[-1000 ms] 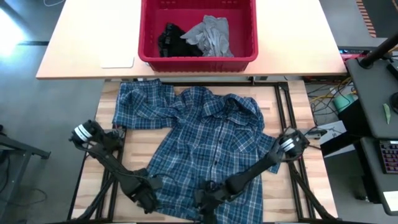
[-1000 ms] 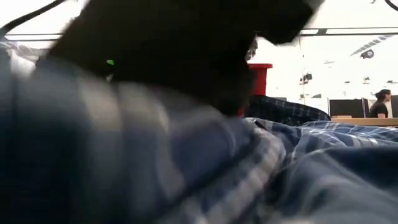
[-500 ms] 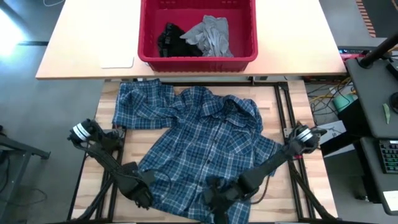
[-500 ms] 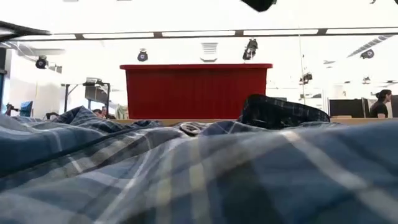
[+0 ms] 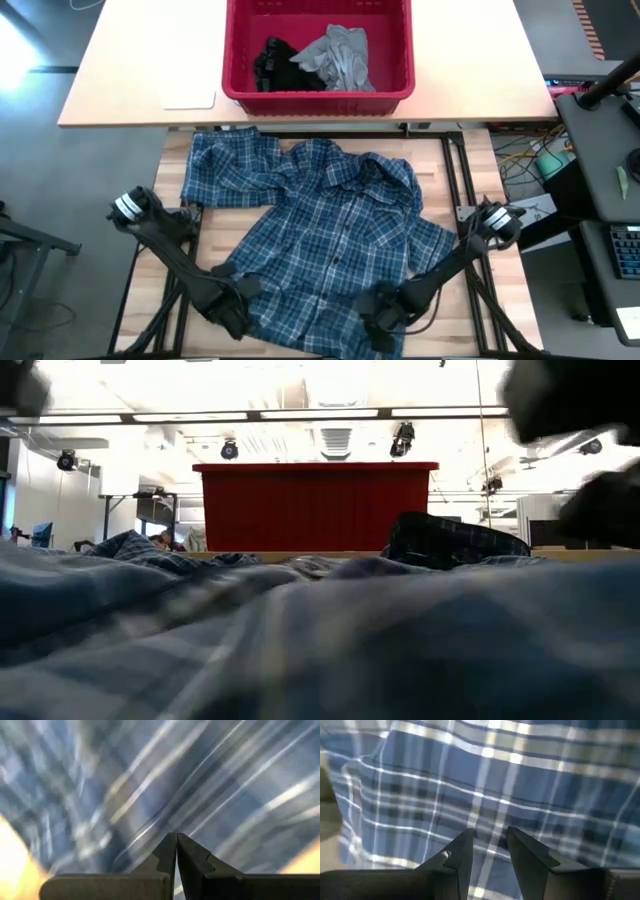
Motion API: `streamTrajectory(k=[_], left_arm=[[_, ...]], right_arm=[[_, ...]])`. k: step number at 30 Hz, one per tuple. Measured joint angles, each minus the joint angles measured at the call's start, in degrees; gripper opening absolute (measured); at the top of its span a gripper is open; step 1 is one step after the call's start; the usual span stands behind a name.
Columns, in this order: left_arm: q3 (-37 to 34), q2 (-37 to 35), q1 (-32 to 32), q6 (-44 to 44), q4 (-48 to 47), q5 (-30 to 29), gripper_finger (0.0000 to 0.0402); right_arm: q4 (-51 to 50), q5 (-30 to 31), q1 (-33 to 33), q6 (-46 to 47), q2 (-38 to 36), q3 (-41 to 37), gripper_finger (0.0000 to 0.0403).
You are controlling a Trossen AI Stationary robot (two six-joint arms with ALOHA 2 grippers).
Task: Fold Laundry from Bin
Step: Fold the blue patterned long sleeve shirt
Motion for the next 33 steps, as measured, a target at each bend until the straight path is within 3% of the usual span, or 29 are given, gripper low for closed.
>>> streamTrajectory(k=[6, 9, 12, 14, 17, 21, 28, 33], left_arm=[[-7.40, 2.09, -3.47, -1.99, 7.29, 14.81, 0.0000], [-7.21, 1.59, -4.92, -3.09, 6.51, 19.20, 0.0000], [-5.53, 0.29, -4.73, -2.94, 4.92, 19.71, 0.0000], [-3.16, -1.97, -3.34, -1.82, 5.33, 17.42, 0.0000], [-0.98, -5.63, 0.21, 1.36, 4.28, 9.51, 0.0000], [-0.79, -12.74, 7.80, 6.30, 1.55, -0.17, 0.0000], [-2.52, -18.73, 28.34, 18.63, 3.15, -8.47, 0.0004], [-2.61, -18.12, 41.07, 29.87, 16.82, -10.24, 0.0052]], right_arm=[[-0.72, -0.41, 3.49, 8.25, -9.89, -9.22, 0.0118], [0.53, 6.61, 5.28, 10.40, -17.96, -9.92, 0.0118], [-0.28, 17.18, 6.80, 11.34, -24.72, -11.14, 0.0118], [-2.73, 22.72, 6.74, 13.33, -28.25, -12.31, 0.0118], [-8.23, 28.57, 5.17, 16.93, -32.93, -14.04, 0.0118], [-16.26, 28.68, 0.70, 19.41, -39.07, -17.22, 0.0130], [-21.38, 28.87, -13.31, 15.61, -48.80, -23.08, 0.0205], [-22.10, 28.87, -25.73, 3.52, -51.01, -23.83, 0.0259]])
